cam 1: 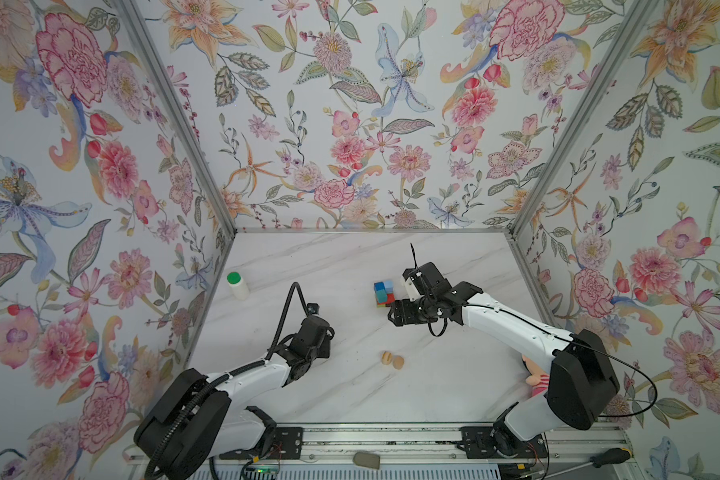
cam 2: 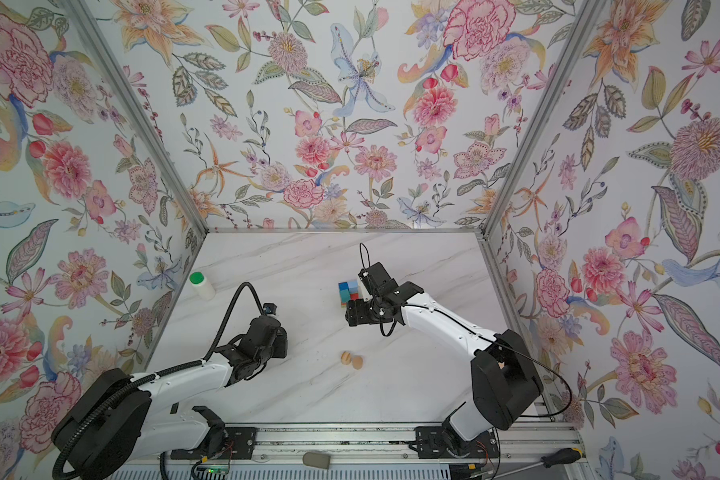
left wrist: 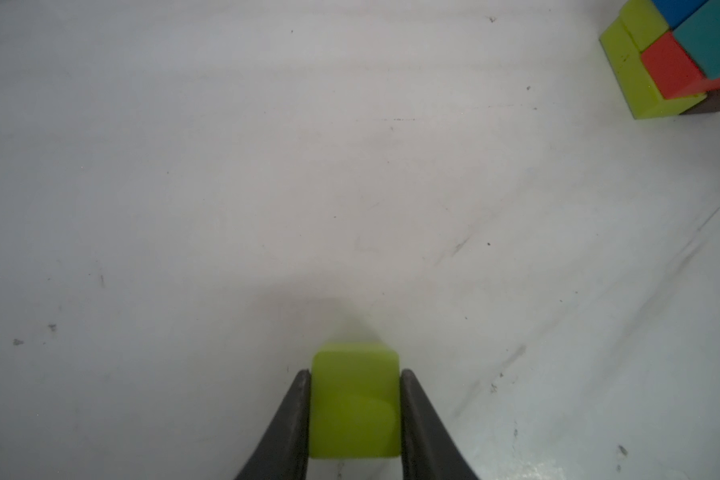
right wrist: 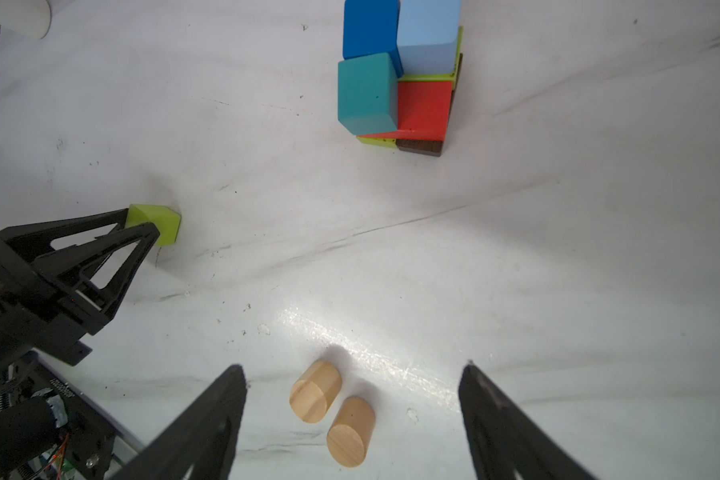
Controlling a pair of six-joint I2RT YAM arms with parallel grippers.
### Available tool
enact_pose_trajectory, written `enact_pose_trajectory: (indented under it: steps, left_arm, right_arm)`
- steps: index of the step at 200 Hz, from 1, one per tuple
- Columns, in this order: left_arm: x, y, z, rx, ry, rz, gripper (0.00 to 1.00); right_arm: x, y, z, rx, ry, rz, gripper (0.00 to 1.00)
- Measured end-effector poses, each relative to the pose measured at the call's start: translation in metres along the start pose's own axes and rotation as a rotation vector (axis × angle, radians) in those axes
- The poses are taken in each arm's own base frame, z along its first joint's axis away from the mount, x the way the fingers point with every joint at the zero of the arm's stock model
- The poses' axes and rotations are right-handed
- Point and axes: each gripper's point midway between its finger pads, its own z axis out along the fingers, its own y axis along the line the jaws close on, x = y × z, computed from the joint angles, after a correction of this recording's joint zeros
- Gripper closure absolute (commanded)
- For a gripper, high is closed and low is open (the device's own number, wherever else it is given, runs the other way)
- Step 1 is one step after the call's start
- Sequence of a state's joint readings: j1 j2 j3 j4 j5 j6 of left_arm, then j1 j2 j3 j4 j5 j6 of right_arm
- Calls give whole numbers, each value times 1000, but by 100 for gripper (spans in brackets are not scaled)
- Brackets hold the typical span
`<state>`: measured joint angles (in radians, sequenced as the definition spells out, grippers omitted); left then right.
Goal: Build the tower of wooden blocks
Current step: 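Close the left gripper on the lime-green cube and carry it toward the stack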
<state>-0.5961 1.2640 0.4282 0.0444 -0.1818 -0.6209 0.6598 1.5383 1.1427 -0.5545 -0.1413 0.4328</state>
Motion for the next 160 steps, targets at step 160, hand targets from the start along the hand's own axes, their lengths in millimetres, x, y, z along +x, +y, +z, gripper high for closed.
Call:
enact_pose_trajectory:
  steps: [160]
  left_arm:
    - [-33,-113,12,167,-26,76,80]
  right_arm:
    - [15,-54,-25,41,-59,102,17]
